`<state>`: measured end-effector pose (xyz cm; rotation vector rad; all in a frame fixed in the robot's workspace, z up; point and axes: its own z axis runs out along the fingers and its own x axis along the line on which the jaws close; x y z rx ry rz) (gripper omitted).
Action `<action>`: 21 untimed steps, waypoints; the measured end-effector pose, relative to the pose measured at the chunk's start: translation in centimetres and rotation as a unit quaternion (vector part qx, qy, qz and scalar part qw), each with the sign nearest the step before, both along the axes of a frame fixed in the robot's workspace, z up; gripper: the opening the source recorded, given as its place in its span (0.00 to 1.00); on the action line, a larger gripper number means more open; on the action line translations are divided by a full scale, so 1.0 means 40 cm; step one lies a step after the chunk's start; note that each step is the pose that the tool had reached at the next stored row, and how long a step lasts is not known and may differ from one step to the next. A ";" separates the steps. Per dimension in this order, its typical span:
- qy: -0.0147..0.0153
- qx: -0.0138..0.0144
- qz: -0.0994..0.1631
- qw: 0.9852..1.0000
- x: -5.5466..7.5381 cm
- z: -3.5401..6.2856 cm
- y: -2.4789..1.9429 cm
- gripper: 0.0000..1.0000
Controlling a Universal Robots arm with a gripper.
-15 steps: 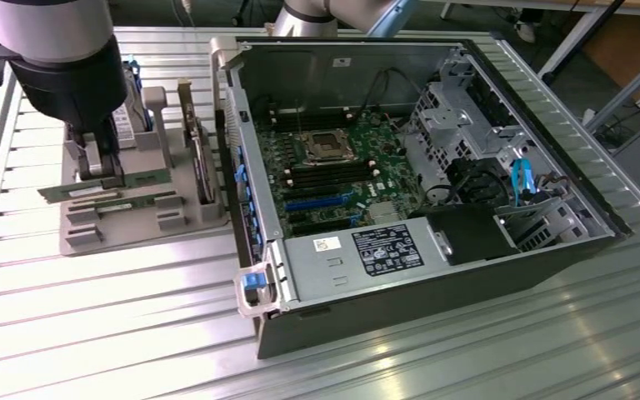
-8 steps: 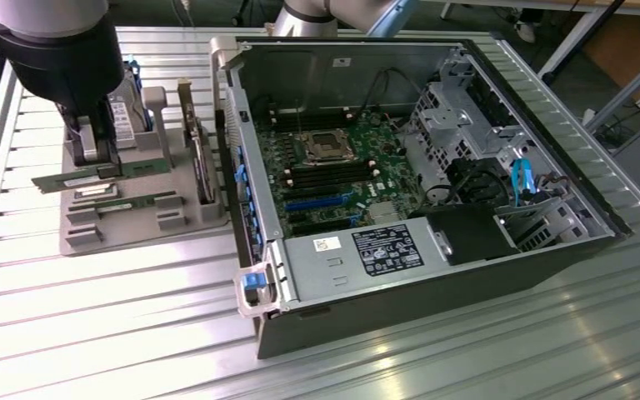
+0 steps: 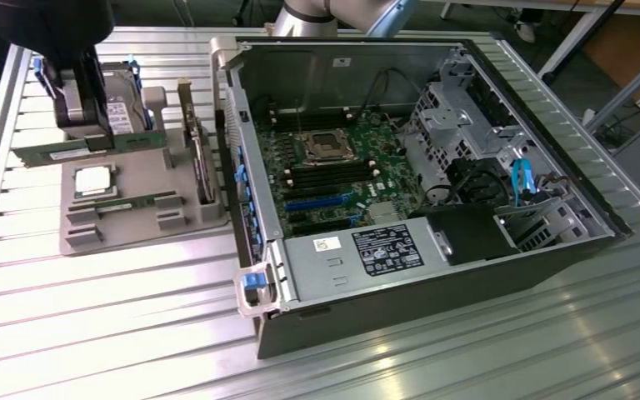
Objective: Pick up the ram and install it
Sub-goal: 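Pick up the ram and move it above insertion slot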
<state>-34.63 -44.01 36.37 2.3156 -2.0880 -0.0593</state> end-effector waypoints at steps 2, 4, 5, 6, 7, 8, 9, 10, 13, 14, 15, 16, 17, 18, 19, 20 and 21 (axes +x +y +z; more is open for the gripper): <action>0.000 0.000 0.000 1.000 0.000 0.023 0.000 0.13; 0.000 0.000 0.000 1.000 0.001 0.059 0.000 0.13; 0.000 0.000 0.000 1.000 0.001 0.071 0.000 0.13; 0.000 0.000 0.000 1.000 0.001 0.072 0.000 0.13; 0.000 0.000 0.000 1.000 0.002 0.072 0.000 0.13; 0.000 0.000 0.000 1.000 0.012 0.072 0.000 0.13; 0.000 -0.001 0.000 1.000 0.036 0.071 0.000 0.13; 0.000 -0.001 0.000 1.000 0.061 0.071 0.000 0.13; 0.000 -0.004 0.000 1.000 0.144 0.069 0.000 0.13; 0.000 -0.004 0.000 1.000 0.162 0.069 0.000 0.13; 0.000 -0.004 0.000 1.000 0.172 0.069 0.000 0.13; 0.000 -0.004 0.000 1.000 0.184 0.069 0.000 0.13; 0.001 -0.005 0.000 1.000 0.195 0.069 0.000 0.13; 0.001 -0.005 0.000 1.000 0.205 0.069 0.000 0.13; 0.001 -0.005 0.000 1.000 0.237 0.068 0.000 0.13; 0.001 -0.007 0.000 1.000 0.279 0.068 0.000 0.13; 0.001 -0.007 0.000 1.000 0.296 0.068 0.000 0.13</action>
